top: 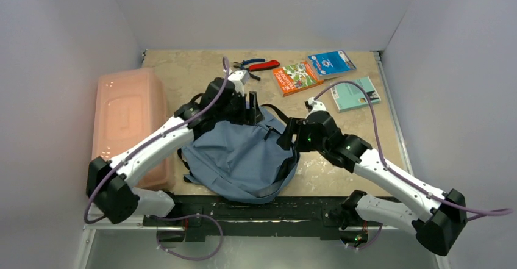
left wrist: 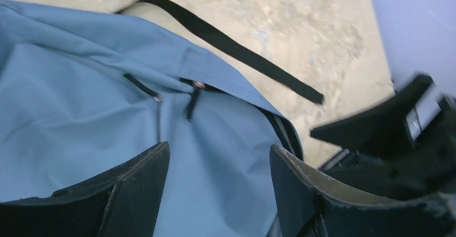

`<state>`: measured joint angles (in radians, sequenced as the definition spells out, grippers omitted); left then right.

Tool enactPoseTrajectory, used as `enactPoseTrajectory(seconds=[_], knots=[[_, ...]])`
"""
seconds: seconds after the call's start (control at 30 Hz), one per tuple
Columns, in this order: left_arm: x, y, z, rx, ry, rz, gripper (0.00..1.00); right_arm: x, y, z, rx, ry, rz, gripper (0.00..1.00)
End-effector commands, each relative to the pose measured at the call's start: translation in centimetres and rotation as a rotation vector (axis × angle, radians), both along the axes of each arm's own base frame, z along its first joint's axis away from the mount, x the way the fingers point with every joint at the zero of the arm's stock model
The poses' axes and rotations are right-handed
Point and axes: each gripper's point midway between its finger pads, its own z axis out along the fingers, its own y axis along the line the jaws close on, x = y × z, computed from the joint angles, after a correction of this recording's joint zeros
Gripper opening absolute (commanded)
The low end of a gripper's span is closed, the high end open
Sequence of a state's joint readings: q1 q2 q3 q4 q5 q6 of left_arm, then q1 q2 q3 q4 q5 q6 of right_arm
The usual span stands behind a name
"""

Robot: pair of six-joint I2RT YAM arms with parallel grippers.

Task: Pack the student bag
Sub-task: Unzip the student bag at the center of the board.

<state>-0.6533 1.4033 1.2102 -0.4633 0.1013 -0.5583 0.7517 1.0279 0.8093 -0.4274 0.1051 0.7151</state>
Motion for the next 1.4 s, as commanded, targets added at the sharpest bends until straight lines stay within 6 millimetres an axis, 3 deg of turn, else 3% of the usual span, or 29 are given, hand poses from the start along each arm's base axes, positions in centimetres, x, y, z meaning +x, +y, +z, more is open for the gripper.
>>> enactPoseTrajectory(seconds=[0.0,0.07,0.17,0.3,0.47,0.67,0.77,0.83,0.97,1.0,1.03,1.13,1.37], knots=[[-4.5,-2.7,-0.4,-0.1,-0.049,-0.136,0.68,-3.5,-0.7,-1.2,0.046,0.101,0.044,0.75],[-6.0,-3.5,-1.1,-0.095,-0.082,-0.167,0.68,-4.7,-0.9,-1.4,0.089,0.096,0.071,0.75],[-7.8,-4.8,-2.2,-0.095,-0.092,-0.207,0.69,-4.5,-1.6,-0.4,0.174,0.1,-0.047,0.79],[-10.0,-6.4,-4.0,-0.03,-0.118,-0.269,0.71,-5.6,-0.4,-0.9,0.219,0.163,0.009,0.79],[-10.3,-5.4,-4.8,0.022,-0.185,-0.226,0.69,-6.9,2.1,-1.3,0.335,0.255,0.085,0.78],[-10.4,-3.7,-4.4,0.007,-0.229,-0.175,0.68,-8.2,3.2,-4.2,0.38,0.389,0.099,0.75],[-10.8,-3.5,-4.6,0.004,-0.244,-0.174,0.67,-6.6,4.5,-4.0,0.428,0.354,0.089,0.72],[-11.1,-3.4,-4.5,0.008,-0.258,-0.18,0.67,-5.3,5.8,-3.0,0.46,0.33,0.098,0.66],[-11.4,-2.3,-4.6,0.082,-0.285,-0.167,0.71,-3.2,8.8,1.9,0.576,0.254,0.171,0.41],[-11.4,-2.0,-4.4,0.101,-0.291,-0.161,0.74,-2.9,9.2,3.2,0.604,0.238,0.181,0.36],[-11.4,-1.5,-4.3,0.123,-0.294,-0.149,0.76,-2.4,9.3,4.4,0.619,0.215,0.181,0.23],[-11.7,-0.9,-3.9,0.149,-0.306,-0.166,0.79,-1.4,9.0,6.6,0.644,0.176,0.151,0.02],[-11.4,0.0,-2.8,0.232,-0.329,-0.189,0.83,-0.9,9.0,10.1,0.819,0.221,0.178,0.0]])
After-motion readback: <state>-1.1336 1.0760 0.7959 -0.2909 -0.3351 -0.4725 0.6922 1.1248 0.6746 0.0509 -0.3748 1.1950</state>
